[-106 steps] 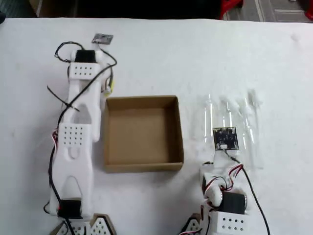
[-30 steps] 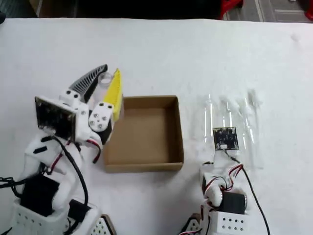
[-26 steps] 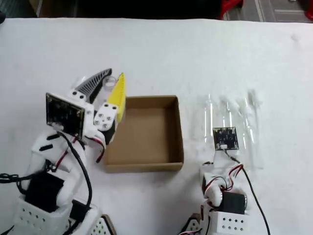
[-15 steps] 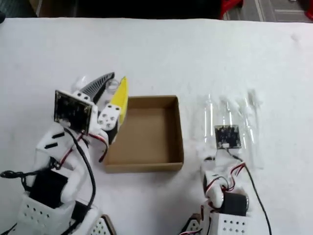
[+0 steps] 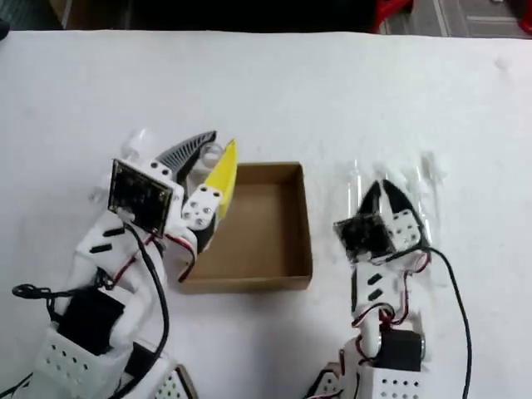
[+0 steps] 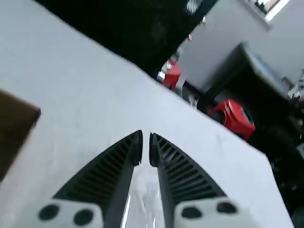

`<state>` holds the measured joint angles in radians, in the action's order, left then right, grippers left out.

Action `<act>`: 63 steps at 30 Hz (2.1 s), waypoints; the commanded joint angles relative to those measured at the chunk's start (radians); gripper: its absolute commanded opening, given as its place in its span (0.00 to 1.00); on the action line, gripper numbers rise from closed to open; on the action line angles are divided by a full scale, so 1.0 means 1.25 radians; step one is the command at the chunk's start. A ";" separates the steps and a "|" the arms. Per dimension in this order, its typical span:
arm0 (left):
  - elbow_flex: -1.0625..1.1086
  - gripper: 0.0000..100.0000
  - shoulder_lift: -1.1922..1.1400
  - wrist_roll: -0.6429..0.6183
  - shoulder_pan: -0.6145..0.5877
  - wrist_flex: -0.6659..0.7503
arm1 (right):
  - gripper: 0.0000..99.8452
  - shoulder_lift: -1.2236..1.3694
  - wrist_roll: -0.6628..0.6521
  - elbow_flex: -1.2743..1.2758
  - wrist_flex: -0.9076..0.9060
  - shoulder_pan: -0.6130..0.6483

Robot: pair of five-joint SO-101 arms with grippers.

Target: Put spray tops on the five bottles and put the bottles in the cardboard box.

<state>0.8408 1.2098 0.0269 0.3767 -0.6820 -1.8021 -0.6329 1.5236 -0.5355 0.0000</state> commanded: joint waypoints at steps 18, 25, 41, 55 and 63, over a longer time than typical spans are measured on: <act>0.028 0.06 -0.001 -0.009 0.008 0.025 | 0.01 0.521 0.275 -0.501 -0.220 0.249; 0.029 0.06 -0.002 -0.009 -0.015 0.058 | 0.01 0.424 0.282 -0.421 -0.214 0.277; 0.239 0.06 -0.002 -0.130 -0.048 0.400 | 0.01 0.068 0.275 -0.176 -0.152 0.586; 0.142 0.06 -0.002 -0.238 0.041 0.216 | 0.01 0.072 0.276 -0.124 -0.088 0.586; 0.145 0.06 -0.002 -0.237 0.058 0.211 | 0.01 0.072 0.281 -0.124 -0.088 0.509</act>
<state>1.0833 1.2098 -0.2555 0.4227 -0.4150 -1.7070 -0.2892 1.3763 -0.6705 0.6966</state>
